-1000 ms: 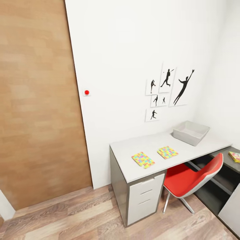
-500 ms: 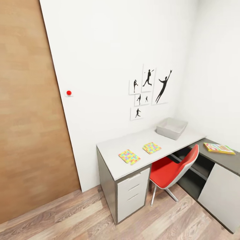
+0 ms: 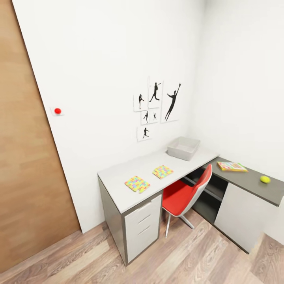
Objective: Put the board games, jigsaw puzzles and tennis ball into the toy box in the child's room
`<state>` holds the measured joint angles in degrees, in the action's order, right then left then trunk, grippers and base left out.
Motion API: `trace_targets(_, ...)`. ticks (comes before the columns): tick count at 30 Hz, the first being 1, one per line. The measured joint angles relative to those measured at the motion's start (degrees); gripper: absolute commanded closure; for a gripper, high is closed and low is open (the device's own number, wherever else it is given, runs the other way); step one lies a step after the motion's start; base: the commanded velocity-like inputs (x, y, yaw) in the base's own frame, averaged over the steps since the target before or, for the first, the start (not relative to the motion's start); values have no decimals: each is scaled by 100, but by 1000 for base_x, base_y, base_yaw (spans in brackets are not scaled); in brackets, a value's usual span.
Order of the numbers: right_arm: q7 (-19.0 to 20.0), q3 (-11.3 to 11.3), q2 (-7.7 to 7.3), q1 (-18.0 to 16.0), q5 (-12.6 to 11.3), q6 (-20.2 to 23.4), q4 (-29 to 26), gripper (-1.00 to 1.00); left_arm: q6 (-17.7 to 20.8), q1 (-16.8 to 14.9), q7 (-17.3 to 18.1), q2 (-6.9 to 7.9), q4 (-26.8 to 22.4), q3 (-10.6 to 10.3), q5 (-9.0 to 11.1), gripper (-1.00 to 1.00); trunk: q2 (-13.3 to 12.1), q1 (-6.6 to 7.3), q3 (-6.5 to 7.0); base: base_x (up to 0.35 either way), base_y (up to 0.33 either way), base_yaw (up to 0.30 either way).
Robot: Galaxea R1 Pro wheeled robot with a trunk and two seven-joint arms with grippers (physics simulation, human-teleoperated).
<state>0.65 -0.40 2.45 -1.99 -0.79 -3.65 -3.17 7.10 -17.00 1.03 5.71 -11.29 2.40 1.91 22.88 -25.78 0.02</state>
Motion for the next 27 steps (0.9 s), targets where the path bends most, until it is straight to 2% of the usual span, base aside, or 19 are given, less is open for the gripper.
trace_targets(8,0,0,1,0,0,0,0,-100,1,0,-1,0,0,0,0,-100,0,1,0,-71,0,-288)
trace_targets(27,-1,-7,1,0,0,0,0,-100,2,0,0,-8,0,0,-6,-100,0,2,0,-4,0,-288)
